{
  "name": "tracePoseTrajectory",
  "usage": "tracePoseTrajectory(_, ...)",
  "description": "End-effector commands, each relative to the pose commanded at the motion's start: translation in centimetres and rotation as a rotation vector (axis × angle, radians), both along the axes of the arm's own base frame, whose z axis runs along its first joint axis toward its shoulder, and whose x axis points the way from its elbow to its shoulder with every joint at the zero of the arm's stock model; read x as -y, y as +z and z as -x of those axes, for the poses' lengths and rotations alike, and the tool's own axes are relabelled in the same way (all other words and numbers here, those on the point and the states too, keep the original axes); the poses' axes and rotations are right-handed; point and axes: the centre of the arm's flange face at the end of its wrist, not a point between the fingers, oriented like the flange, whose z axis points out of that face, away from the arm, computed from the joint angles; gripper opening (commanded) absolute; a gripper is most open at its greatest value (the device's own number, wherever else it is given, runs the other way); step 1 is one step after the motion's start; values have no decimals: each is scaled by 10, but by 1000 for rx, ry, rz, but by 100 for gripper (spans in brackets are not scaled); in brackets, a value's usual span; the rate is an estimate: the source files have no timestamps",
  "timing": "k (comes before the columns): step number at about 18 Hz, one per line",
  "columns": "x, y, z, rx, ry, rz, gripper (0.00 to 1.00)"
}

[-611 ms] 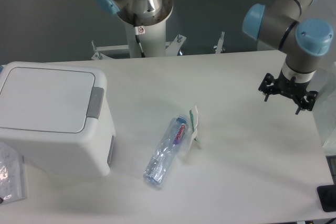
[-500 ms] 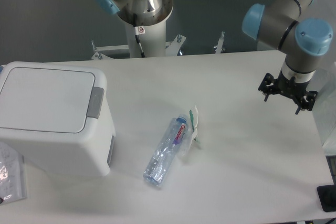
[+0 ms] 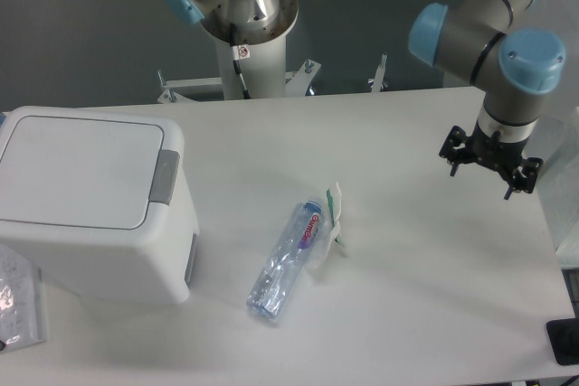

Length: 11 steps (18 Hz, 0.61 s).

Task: Open the trash can
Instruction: 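Raise the open gripper slightly above the table beside the bottle, then move the open gripper over to the trash can's grey lid tab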

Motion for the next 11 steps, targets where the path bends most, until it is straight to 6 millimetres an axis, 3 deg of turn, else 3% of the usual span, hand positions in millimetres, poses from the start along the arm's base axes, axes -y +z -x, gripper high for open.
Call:
tracePoseTrajectory(8, -46, 45, -43, 46, 177, -209, 100)
tracePoseTrajectory(11, -59, 89, -72, 80, 318, -330, 100)
